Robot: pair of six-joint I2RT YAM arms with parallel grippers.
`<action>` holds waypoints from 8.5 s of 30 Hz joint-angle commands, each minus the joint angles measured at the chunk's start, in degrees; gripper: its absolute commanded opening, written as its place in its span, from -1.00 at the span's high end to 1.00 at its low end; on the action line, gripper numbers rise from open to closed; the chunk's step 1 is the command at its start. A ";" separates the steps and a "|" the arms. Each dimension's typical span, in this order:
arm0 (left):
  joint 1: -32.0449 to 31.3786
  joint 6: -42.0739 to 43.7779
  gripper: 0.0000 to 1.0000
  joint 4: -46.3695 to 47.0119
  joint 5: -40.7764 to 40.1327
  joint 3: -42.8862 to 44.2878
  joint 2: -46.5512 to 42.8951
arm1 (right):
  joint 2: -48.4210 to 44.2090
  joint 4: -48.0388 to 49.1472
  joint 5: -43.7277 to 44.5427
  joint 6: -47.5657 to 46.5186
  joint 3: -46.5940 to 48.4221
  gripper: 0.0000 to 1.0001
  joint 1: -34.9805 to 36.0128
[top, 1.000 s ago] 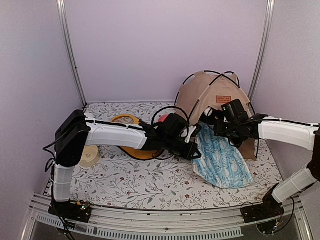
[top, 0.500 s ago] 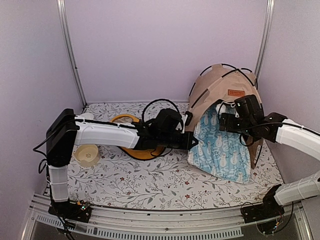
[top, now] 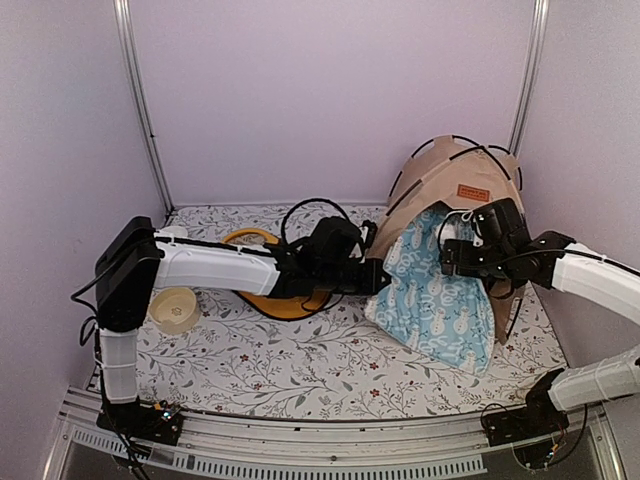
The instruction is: Set up the pet tent
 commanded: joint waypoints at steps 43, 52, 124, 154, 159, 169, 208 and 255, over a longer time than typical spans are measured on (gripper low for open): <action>6.88 -7.83 1.00 8.71 7.56 0.61 3.09 | -15.41 10.10 -18.79 10.84 -26.64 -0.90 -17.46; 6.19 -4.88 1.00 5.98 10.25 6.47 6.38 | -14.21 12.27 -22.85 10.36 -23.18 0.38 -17.46; 10.35 29.49 -0.12 -14.46 -7.52 25.70 13.93 | 21.44 54.32 -28.72 6.28 1.42 1.00 -16.87; 10.74 33.02 1.00 -14.41 12.33 18.44 7.96 | 10.44 12.55 -4.23 -2.94 6.67 -0.53 -13.15; 10.71 31.71 1.00 -14.38 13.78 17.95 7.42 | 5.89 8.33 -2.32 -3.15 5.79 -0.55 -11.19; 10.72 33.53 1.00 -15.90 19.33 17.39 6.29 | 10.41 7.86 -4.65 -2.06 2.14 0.33 -11.54; 10.23 32.13 1.00 -24.05 26.20 49.24 28.76 | 0.40 18.60 -9.52 1.37 -10.29 -0.46 -13.01; 38.47 19.20 -0.70 -9.09 4.63 -17.20 -16.24 | 34.82 30.41 -42.88 -14.95 20.98 -0.98 -9.17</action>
